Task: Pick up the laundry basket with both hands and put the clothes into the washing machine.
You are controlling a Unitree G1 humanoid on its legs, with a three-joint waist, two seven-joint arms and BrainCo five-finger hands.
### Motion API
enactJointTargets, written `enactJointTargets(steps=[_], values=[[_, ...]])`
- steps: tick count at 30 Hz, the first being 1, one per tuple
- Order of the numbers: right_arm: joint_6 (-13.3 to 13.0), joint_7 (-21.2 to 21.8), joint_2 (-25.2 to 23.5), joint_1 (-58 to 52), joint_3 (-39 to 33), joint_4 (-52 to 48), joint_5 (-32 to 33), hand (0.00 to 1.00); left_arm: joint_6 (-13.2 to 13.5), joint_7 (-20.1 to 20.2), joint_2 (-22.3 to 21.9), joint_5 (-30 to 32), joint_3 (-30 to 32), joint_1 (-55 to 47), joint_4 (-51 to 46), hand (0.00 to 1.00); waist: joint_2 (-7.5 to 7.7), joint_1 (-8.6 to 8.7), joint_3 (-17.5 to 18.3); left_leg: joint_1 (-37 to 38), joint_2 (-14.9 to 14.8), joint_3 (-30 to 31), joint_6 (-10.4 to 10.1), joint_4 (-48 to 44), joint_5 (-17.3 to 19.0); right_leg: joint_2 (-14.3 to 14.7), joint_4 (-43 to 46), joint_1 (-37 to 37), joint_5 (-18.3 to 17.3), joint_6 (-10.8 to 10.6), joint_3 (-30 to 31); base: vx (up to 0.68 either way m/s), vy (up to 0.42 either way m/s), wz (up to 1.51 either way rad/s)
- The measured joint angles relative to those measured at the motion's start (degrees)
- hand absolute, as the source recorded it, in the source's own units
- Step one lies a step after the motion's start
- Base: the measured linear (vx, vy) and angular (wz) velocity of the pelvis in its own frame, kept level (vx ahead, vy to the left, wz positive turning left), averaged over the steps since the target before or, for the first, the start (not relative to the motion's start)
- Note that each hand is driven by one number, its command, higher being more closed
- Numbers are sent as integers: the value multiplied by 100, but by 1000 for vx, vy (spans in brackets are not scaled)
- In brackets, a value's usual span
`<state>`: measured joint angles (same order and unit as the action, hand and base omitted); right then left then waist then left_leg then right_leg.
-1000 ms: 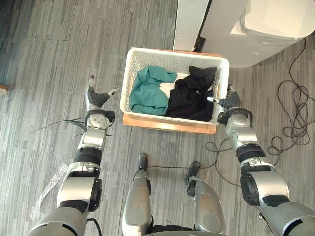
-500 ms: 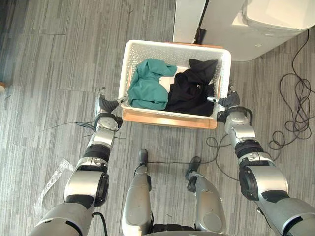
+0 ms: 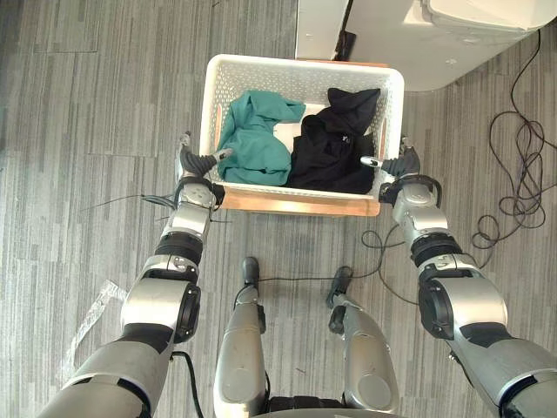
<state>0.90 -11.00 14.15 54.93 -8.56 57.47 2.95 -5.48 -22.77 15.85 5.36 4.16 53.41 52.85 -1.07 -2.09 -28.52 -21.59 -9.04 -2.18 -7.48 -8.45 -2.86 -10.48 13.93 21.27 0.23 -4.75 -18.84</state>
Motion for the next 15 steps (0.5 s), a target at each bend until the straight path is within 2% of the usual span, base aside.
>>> enactJointTargets(steps=[3,8,15], values=[[-33,0,-19,-33,-12,-41,-3,0,36,-207,1,-356,215,-3,-399,0,-9,13,-5,-4,6,-1,38,45,-34,-6,0,16,0,0,-3,0,0,0],[-56,4,-23,-202,-110,-199,-11,0,123,-527,5,-470,388,-56,-1262,0,-36,-20,-19,-4,30,-2,48,57,-44,-30,-1,16,-1,-1,-25,0,0,0],[-99,8,-12,-273,-110,-245,-22,0,98,-638,3,-440,492,-116,-1311,0,-55,-14,-30,-11,40,-10,48,66,-43,-40,-5,26,-1,-2,-31,0,0,0]])
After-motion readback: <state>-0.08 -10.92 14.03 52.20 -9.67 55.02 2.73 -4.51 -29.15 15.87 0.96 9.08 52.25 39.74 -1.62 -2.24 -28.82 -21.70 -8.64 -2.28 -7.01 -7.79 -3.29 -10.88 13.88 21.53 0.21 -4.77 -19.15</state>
